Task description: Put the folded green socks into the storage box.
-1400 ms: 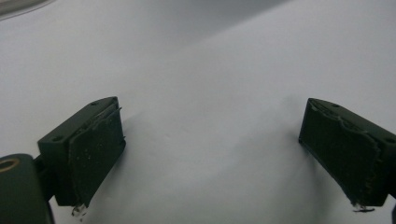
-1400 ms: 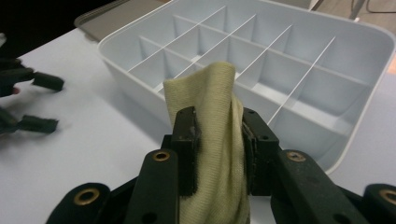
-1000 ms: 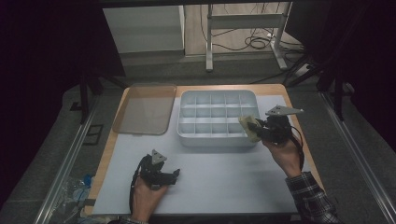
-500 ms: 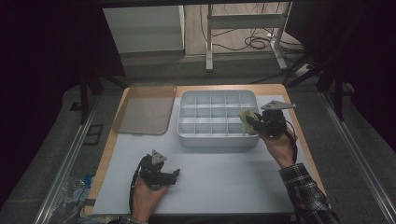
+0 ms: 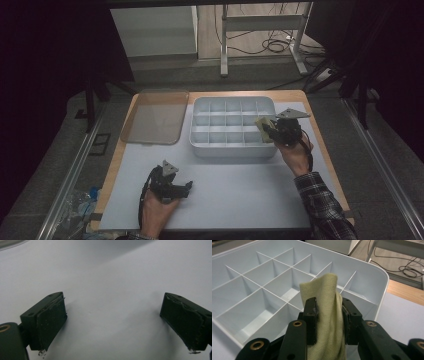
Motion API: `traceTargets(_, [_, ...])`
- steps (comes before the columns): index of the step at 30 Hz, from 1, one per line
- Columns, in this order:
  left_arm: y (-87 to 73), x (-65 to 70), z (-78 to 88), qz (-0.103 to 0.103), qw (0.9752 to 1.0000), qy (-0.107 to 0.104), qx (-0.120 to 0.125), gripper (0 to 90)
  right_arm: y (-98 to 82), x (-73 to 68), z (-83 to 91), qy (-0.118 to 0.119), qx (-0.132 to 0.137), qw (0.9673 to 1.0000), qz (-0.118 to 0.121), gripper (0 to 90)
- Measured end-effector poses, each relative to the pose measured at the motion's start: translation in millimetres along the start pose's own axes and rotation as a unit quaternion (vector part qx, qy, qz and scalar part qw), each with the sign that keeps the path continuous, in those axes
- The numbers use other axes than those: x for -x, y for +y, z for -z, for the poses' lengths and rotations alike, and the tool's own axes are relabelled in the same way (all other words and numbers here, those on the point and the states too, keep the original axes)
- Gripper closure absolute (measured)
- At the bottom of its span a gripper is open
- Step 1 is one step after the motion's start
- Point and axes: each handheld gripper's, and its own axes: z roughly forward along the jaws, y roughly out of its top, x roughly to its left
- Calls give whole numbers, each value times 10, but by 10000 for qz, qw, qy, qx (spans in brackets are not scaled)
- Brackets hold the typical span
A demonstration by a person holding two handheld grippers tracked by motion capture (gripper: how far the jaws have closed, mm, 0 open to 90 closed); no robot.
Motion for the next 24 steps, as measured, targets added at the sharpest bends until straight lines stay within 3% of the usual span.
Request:
traceTargets(12, [0, 1, 0, 2, 10000, 1, 4, 63, -150, 9, -146, -201, 63, 9998, 66, 670])
traceTargets(24, [0, 1, 0, 2, 10000, 1, 2, 63, -222, 40, -108, -70, 55, 9999, -135, 566])
